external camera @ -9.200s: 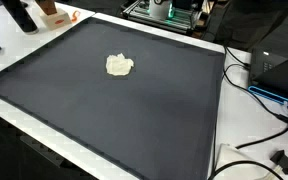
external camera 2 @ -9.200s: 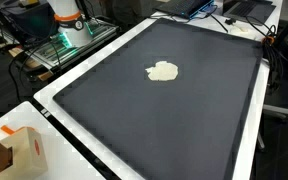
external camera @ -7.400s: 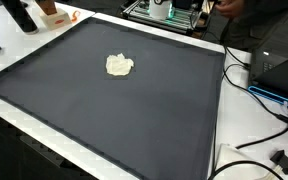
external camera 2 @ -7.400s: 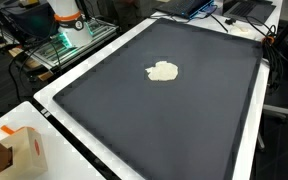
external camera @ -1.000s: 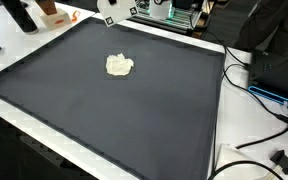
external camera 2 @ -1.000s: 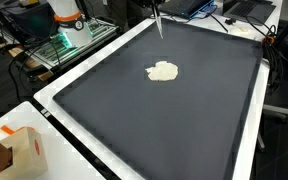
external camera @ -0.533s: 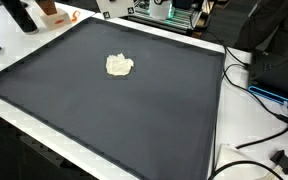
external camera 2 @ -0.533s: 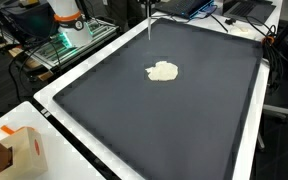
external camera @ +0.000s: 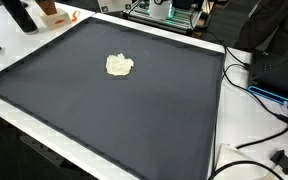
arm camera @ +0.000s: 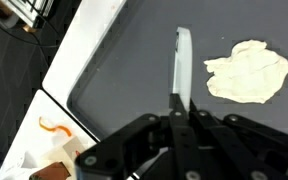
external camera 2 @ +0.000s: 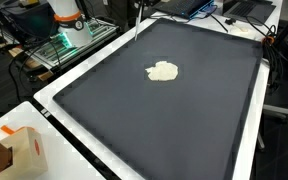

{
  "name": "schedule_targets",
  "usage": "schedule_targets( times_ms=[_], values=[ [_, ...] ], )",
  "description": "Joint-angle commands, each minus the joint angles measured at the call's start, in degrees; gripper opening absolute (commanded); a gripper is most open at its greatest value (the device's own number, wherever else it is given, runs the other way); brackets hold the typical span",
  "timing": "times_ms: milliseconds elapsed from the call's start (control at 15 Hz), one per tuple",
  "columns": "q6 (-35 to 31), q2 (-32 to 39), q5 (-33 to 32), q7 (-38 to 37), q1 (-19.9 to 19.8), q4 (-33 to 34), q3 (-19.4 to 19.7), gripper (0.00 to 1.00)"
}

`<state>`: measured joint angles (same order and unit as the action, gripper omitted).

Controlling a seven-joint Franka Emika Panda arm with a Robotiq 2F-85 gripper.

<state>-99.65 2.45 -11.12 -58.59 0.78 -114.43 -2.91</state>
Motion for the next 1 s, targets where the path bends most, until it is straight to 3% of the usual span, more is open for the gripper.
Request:
schedule_targets(
  times_ms=[0,400,933],
  values=[
    [5.4,5.4,-6.8,-1.8,2.2,5.0,-0.1,0.01],
    [9.5,12.6,-15.3,-2.1,5.1,9.3,0.9,0.01],
    [8.3,19.3,-20.4,-1.3,7.2,11.0,2.2,0.01]
  ],
)
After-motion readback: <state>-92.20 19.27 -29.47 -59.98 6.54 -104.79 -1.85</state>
